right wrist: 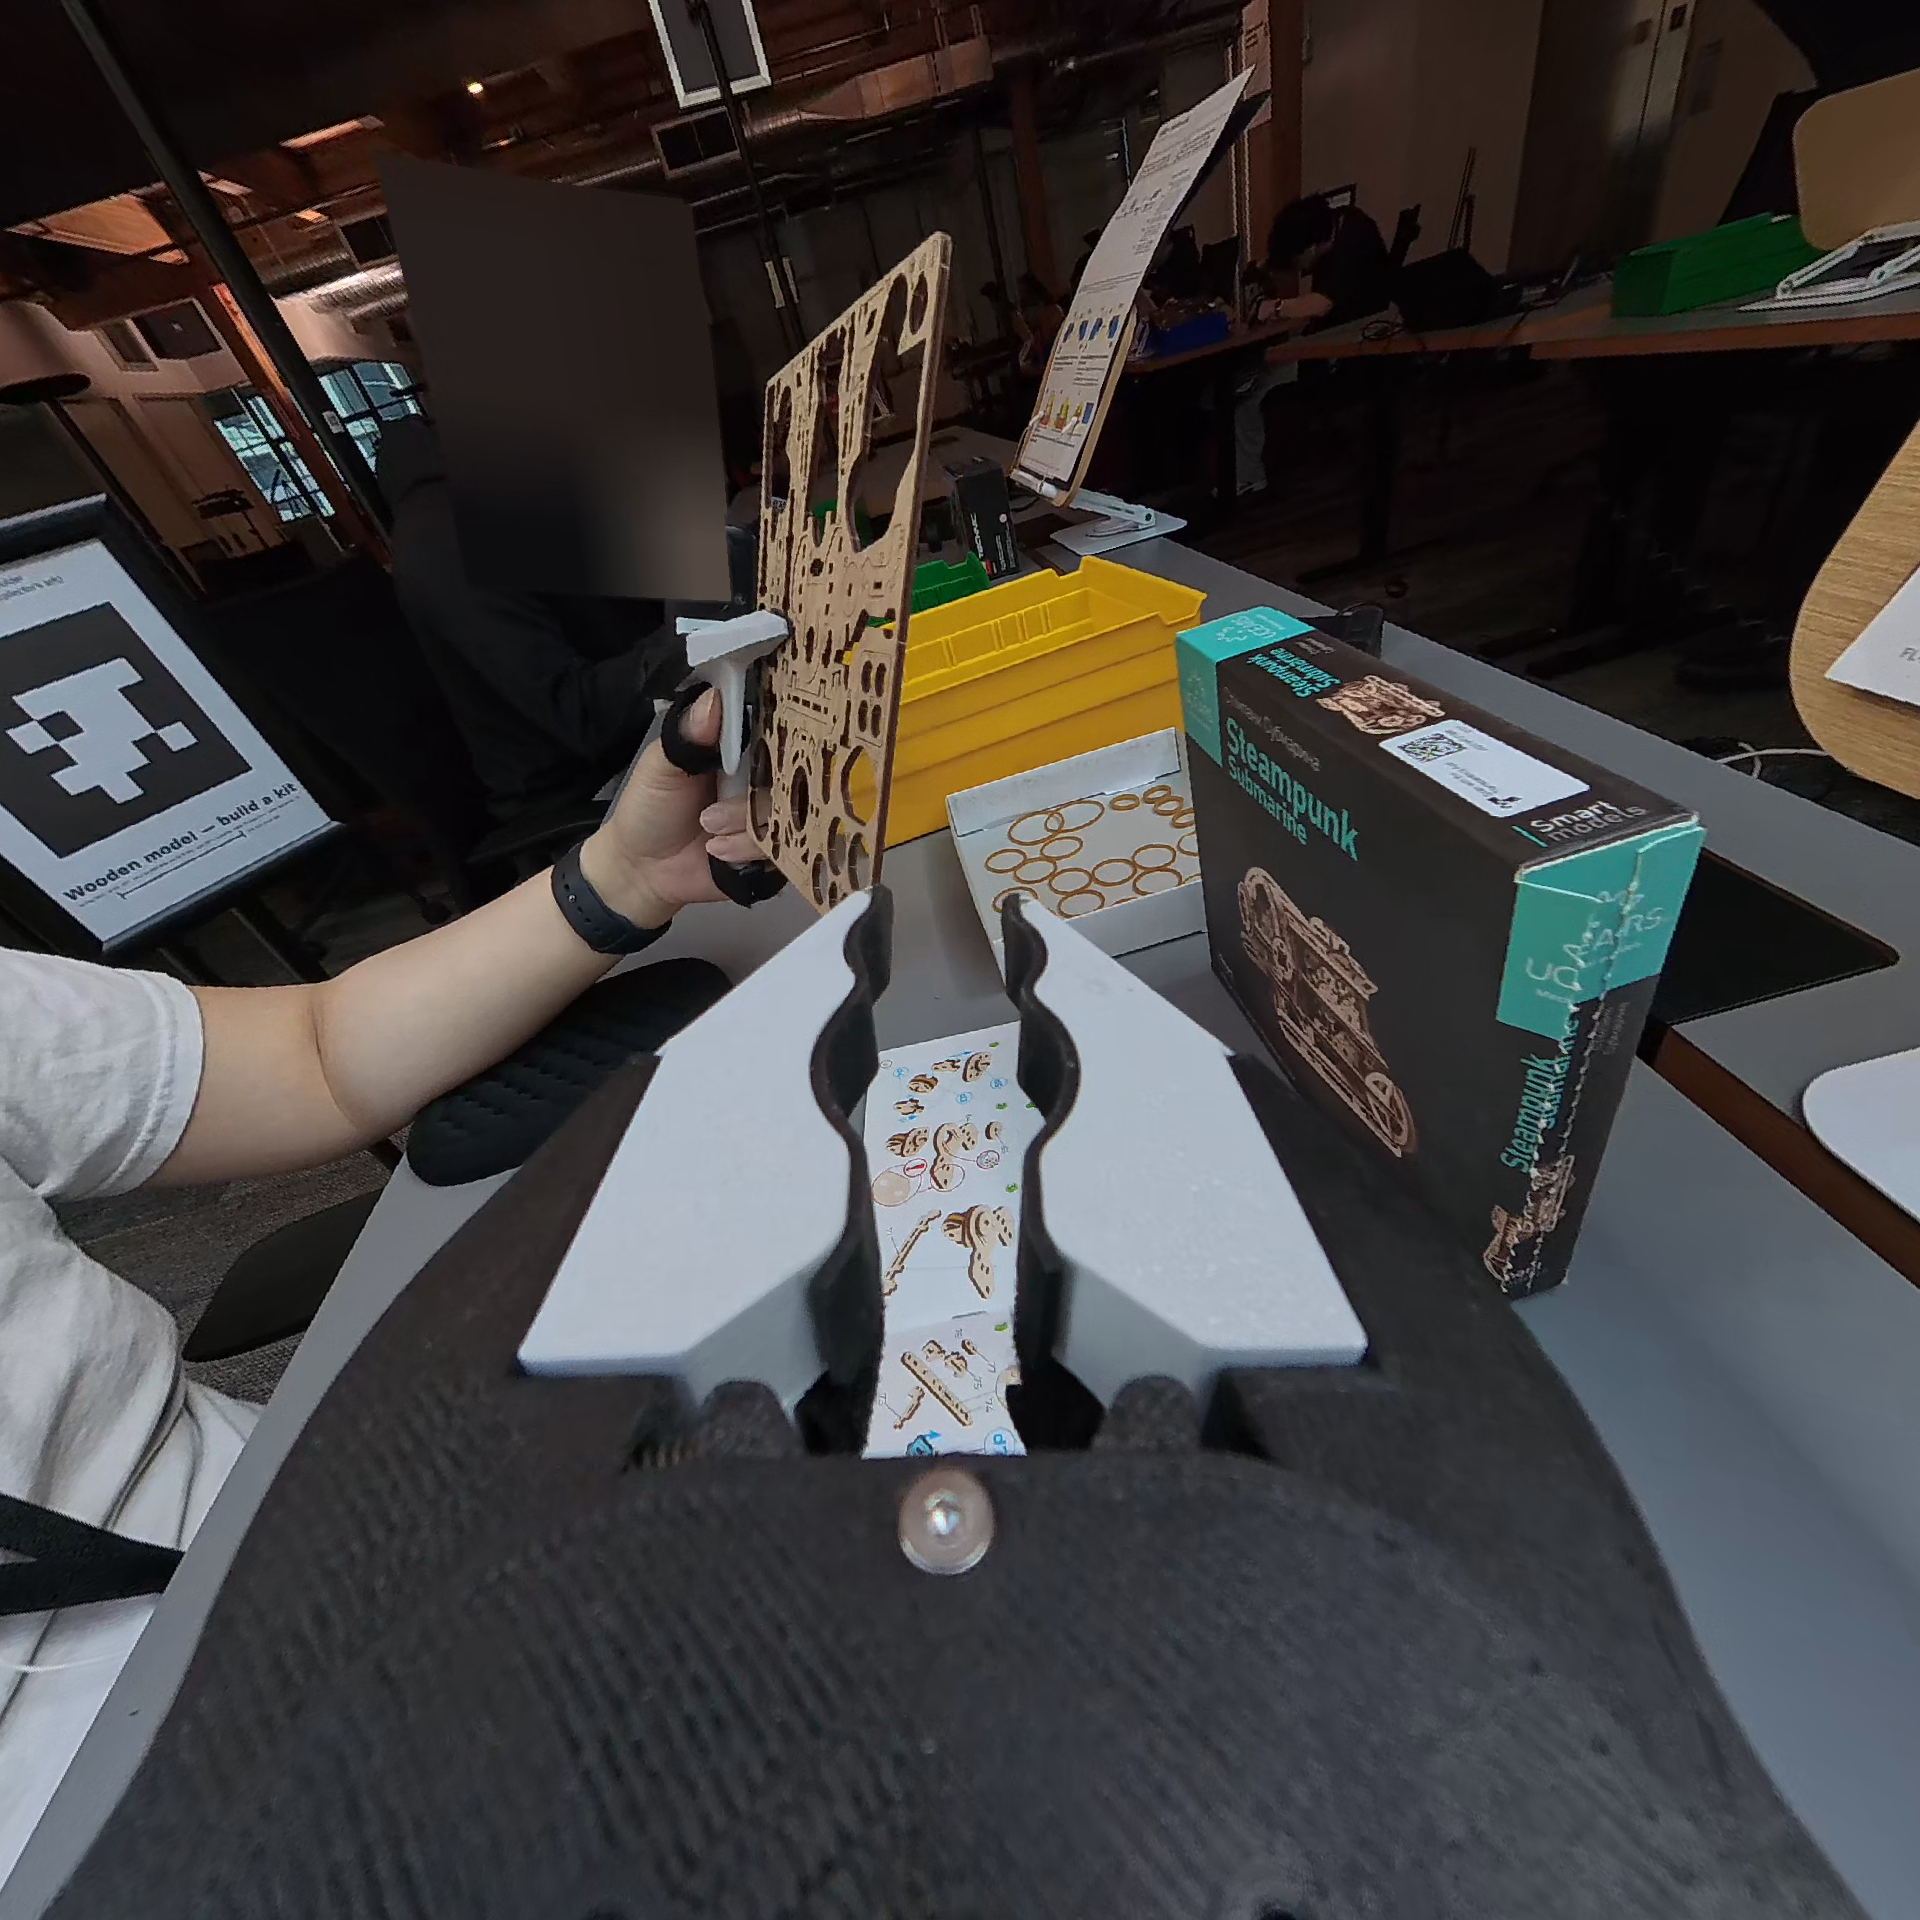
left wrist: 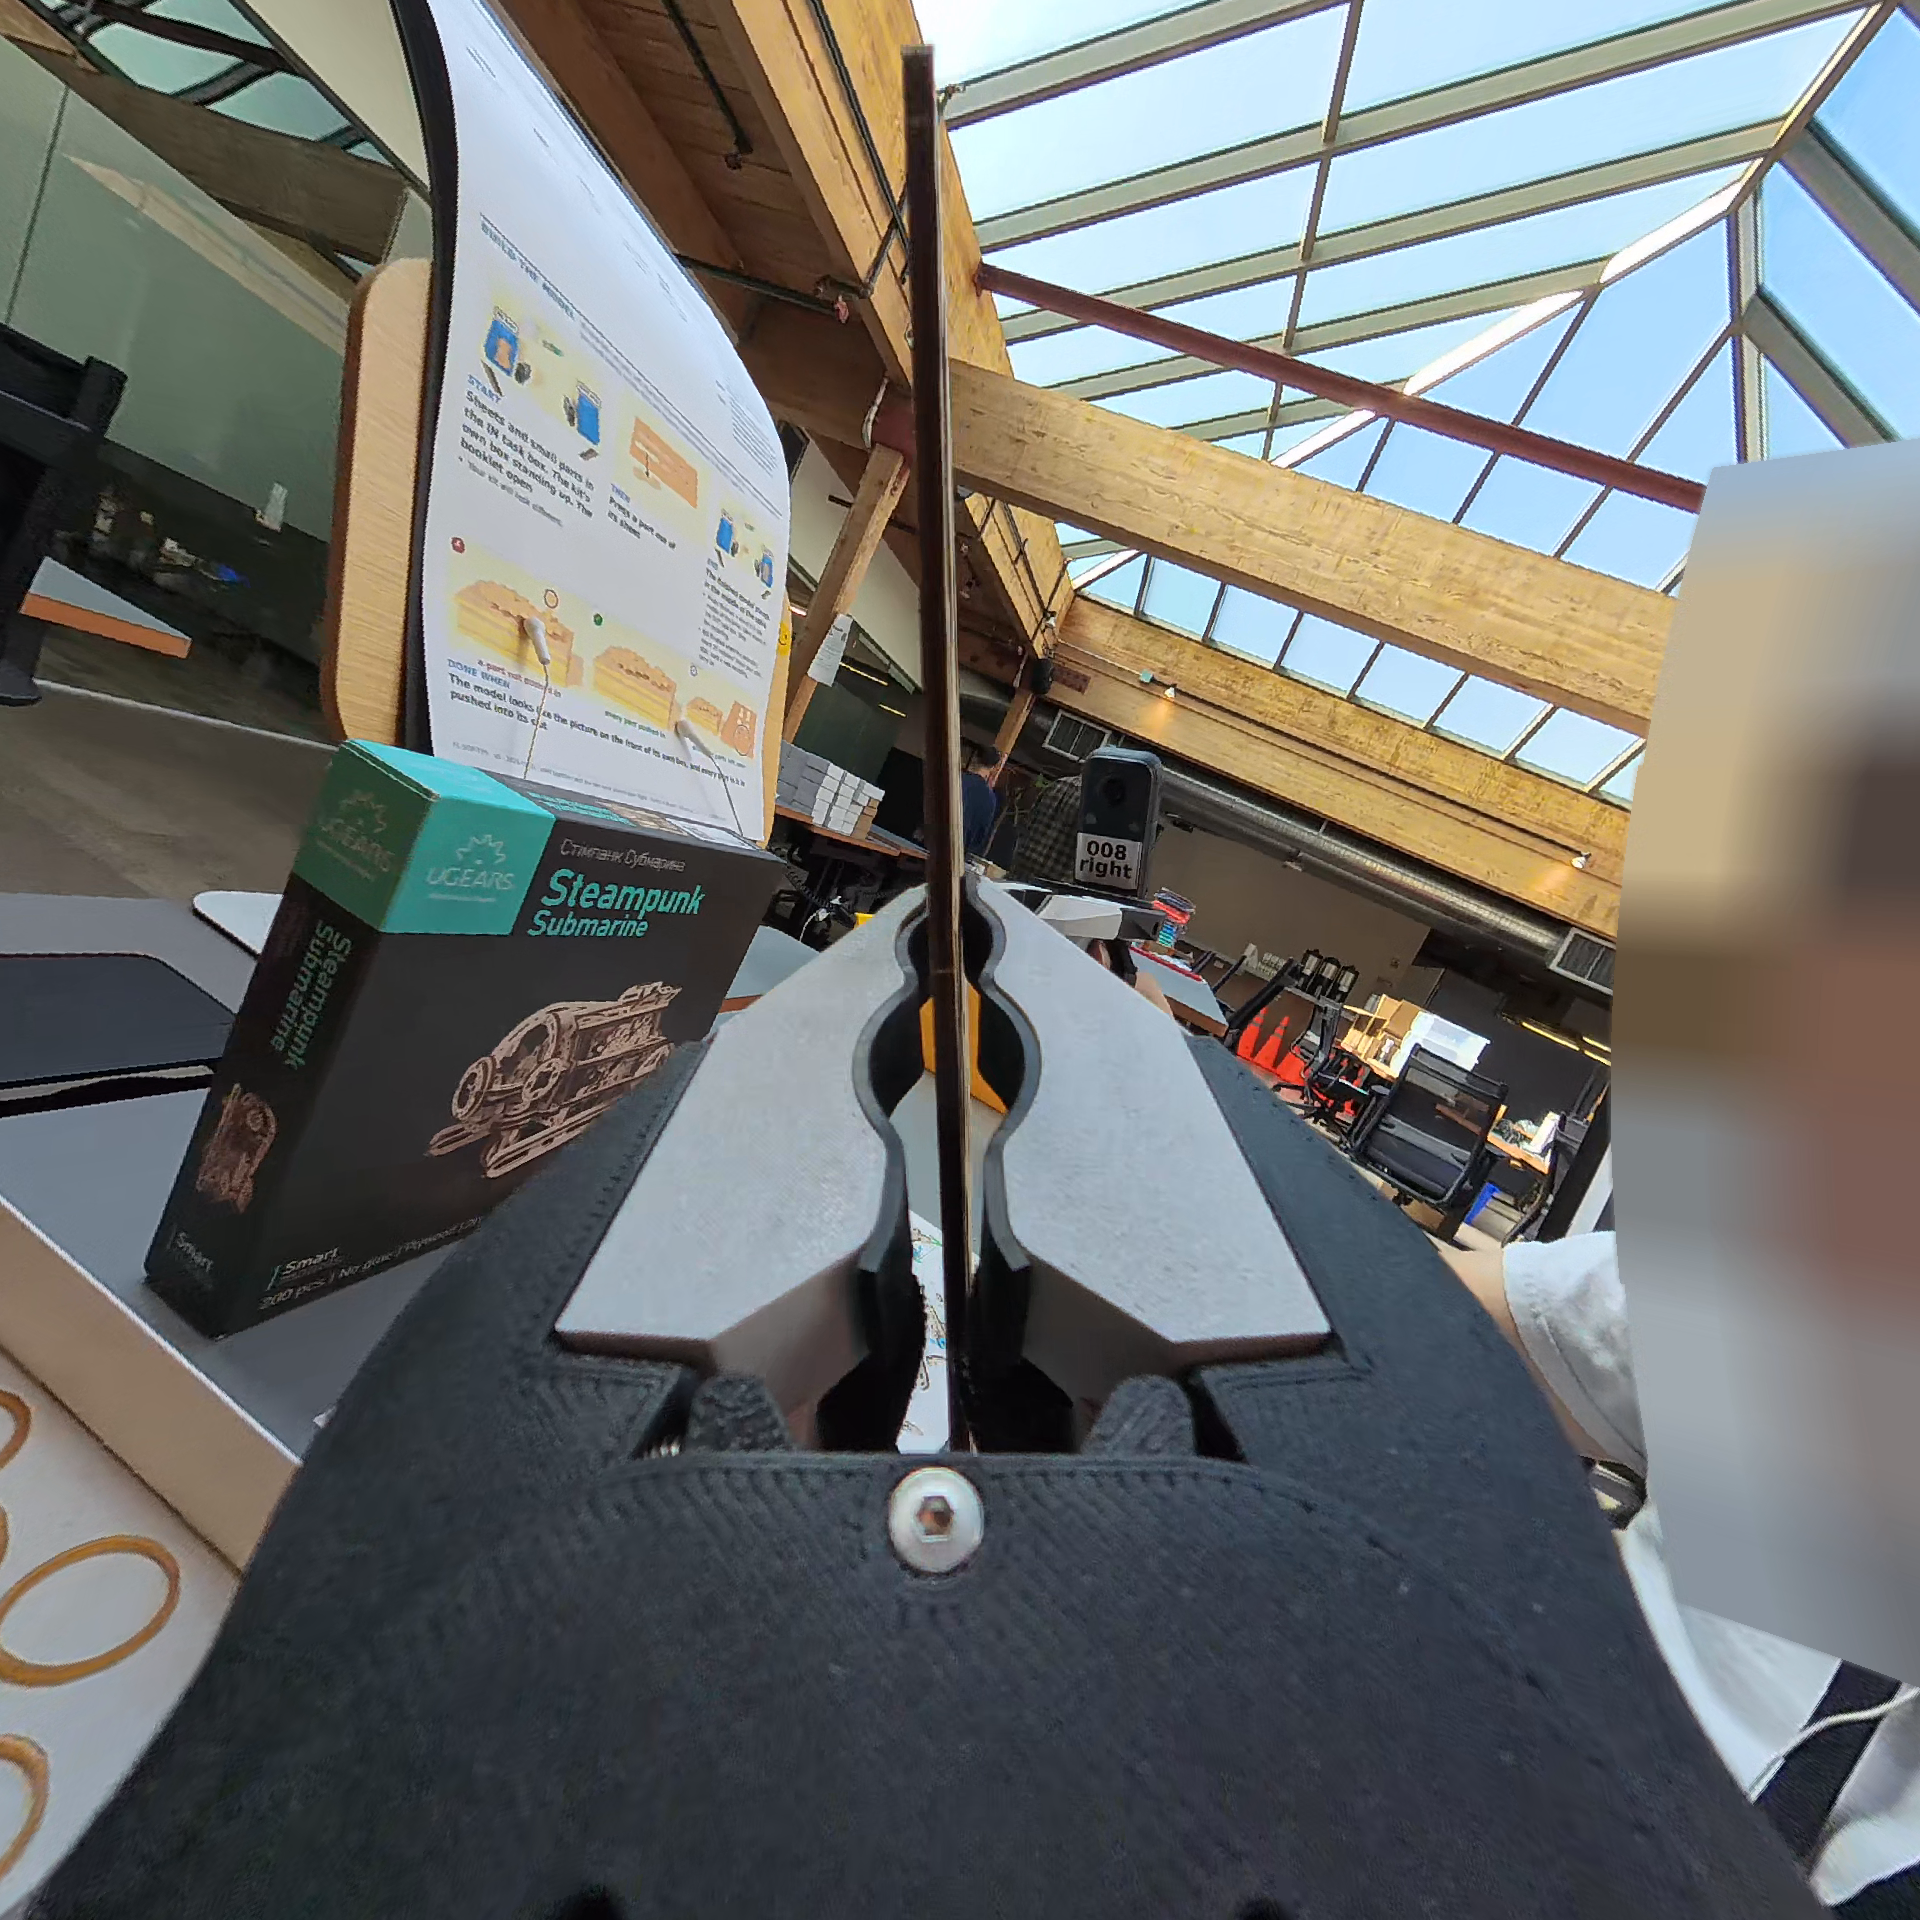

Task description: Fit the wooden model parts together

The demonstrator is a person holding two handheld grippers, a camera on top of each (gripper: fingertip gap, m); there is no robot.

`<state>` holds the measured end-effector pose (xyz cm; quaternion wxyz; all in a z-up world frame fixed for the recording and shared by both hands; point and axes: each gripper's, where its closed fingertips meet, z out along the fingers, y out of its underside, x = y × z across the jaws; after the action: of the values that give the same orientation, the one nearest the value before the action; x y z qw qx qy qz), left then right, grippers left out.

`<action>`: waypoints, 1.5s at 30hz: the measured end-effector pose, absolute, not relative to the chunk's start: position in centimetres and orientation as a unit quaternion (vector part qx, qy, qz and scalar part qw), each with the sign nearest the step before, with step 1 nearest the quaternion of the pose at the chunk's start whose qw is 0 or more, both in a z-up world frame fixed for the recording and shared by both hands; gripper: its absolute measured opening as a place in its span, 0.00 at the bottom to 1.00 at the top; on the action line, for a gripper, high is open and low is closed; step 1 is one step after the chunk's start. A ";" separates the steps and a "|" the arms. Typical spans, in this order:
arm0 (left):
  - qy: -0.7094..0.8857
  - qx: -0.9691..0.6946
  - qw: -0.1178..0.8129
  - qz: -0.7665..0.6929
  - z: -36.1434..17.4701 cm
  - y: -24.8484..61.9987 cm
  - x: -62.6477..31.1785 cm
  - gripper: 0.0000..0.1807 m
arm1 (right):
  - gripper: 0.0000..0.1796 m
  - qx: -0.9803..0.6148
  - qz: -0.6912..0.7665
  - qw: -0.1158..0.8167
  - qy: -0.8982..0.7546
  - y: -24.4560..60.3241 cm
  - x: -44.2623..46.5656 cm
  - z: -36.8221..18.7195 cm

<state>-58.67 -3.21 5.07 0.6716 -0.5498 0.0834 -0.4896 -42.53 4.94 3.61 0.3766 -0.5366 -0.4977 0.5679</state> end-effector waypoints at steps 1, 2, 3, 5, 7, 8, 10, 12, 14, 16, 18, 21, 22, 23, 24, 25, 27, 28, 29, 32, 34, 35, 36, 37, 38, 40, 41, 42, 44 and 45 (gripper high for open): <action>0.083 -0.550 0.673 -0.488 5.1 -3.2 -58.8 0.00 | 0.11 -0.538 0.567 0.376 -0.498 5.0 -42.5 3.5; 0.082 -0.549 0.674 -0.487 5.1 -3.2 -58.8 0.00 | 0.11 -0.538 0.567 0.376 -0.497 5.0 -42.6 3.4; 0.083 -0.548 0.674 -0.488 5.2 -3.3 -58.8 0.00 | 0.11 -0.539 0.567 0.375 -0.497 5.1 -42.6 3.4; 0.084 -0.549 0.673 -0.488 5.1 -3.2 -58.7 0.00 | 0.11 -0.539 0.567 0.374 -0.498 5.0 -42.6 3.3; 0.086 -0.552 0.672 -0.486 5.0 -3.2 -58.5 0.00 | 0.11 -0.539 0.566 0.375 -0.499 5.0 -42.6 3.3; 0.087 -0.553 0.671 -0.485 5.0 -3.2 -58.4 0.00 | 0.11 -0.539 0.566 0.375 -0.499 5.0 -42.6 3.3; 0.088 -0.554 0.671 -0.485 5.0 -3.2 -58.3 0.00 | 0.11 -0.539 0.565 0.374 -0.500 4.9 -42.7 3.3; 0.090 -0.556 0.671 -0.482 5.0 -3.2 -58.3 0.00 | 0.11 -0.539 0.564 0.374 -0.501 4.8 -42.7 3.2; 0.094 -0.557 0.671 -0.481 5.0 -3.2 -58.2 0.00 | 0.11 -0.540 0.564 0.372 -0.502 4.8 -42.8 3.1; 0.099 -0.558 0.664 -0.488 4.9 -3.3 -57.9 0.00 | 0.11 -0.537 0.569 0.369 -0.502 4.6 -43.1 3.0; 0.111 -0.567 0.645 -0.500 4.3 -3.1 -56.9 0.00 | 0.14 -0.533 0.582 0.367 -0.492 4.2 -43.6 3.0; 0.129 -0.590 0.611 -0.512 2.8 -2.5 -54.3 0.00 | 0.23 -0.520 0.619 0.331 -0.487 2.4 -44.9 2.9; 0.135 -0.594 0.602 -0.516 2.4 -2.4 -53.5 0.00 | 0.27 -0.522 0.622 0.320 -0.488 1.8 -45.4 2.6; 0.140 -0.597 0.596 -0.519 2.2 -2.4 -52.9 0.00 | 0.31 -0.525 0.618 0.316 -0.491 1.5 -45.8 2.2; 0.145 -0.599 0.591 -0.520 2.0 -2.3 -52.3 0.00 | 0.33 -0.528 0.611 0.317 -0.497 1.1 -46.2 1.9; 0.149 -0.602 0.588 -0.519 1.9 -2.3 -51.9 0.00 | 0.32 -0.530 0.602 0.319 -0.505 0.8 -46.5 1.5; 0.154 -0.606 0.583 -0.519 1.5 -2.3 -51.1 0.00 | 0.31 -0.537 0.591 0.317 -0.512 0.4 -46.9 1.0; 0.155 -0.608 0.580 -0.520 1.4 -2.3 -50.8 0.00 | 0.30 -0.539 0.591 0.313 -0.512 0.2 -47.1 0.9; 0.157 -0.609 0.577 -0.521 1.3 -2.3 -50.6 0.00 | 0.28 -0.539 0.595 0.306 -0.511 -0.1 -47.2 0.9; 0.165 -0.616 0.568 -0.520 0.8 -2.3 -49.8 0.00 | 0.19 -0.540 0.606 0.293 -0.506 -0.6 -47.5 0.6; 0.171 -0.622 0.566 -0.514 0.5 -2.2 -49.5 0.00 | 0.16 -0.545 0.612 0.286 -0.497 -0.5 -47.6 0.5; 0.172 -0.622 0.565 -0.514 0.5 -2.2 -49.4 0.00 | 0.07 -0.546 0.615 0.284 -0.493 -0.4 -47.5 0.4; 0.172 -0.621 0.564 -0.516 0.5 -2.2 -49.4 0.00 | 0.03 -0.543 0.621 0.279 -0.490 -0.4 -47.4 0.4; 0.173 -0.622 0.563 -0.517 0.5 -2.2 -49.3 0.00 | 0.02 -0.543 0.630 0.272 -0.484 -0.4 -47.4 0.5; 0.173 -0.623 0.563 -0.515 0.4 -2.2 -49.3 0.00 | 0.02 -0.543 0.638 0.263 -0.478 -0.4 -47.4 0.5; 0.173 -0.625 0.561 -0.514 0.3 -2.1 -49.2 0.00 | 0.00 -0.540 0.650 0.248 -0.473 -0.5 -47.3 0.4; 0.172 -0.627 0.559 -0.514 0.1 -2.1 -49.2 0.00 | 0.00 -0.542 0.652 0.245 -0.471 -0.4 -47.3 0.3; 0.173 -0.628 0.558 -0.514 0.0 -2.0 -49.2 0.00 | 0.00 -0.543 0.652 0.241 -0.471 -0.4 -47.2 0.1; 0.175 -0.626 0.553 -0.521 -0.1 -2.1 -49.1 0.00 | 0.00 -0.539 0.656 0.232 -0.475 -0.5 -47.1 0.1; 0.172 -0.625 0.548 -0.529 -0.1 -2.1 -49.0 0.00 | 0.00 -0.537 0.657 0.233 -0.475 -0.5 -47.1 0.2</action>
<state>-49.01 -2.12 -0.11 0.5478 -0.6250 0.1724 -0.5288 -47.05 -0.55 0.15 0.2328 -0.5374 -0.4753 0.6566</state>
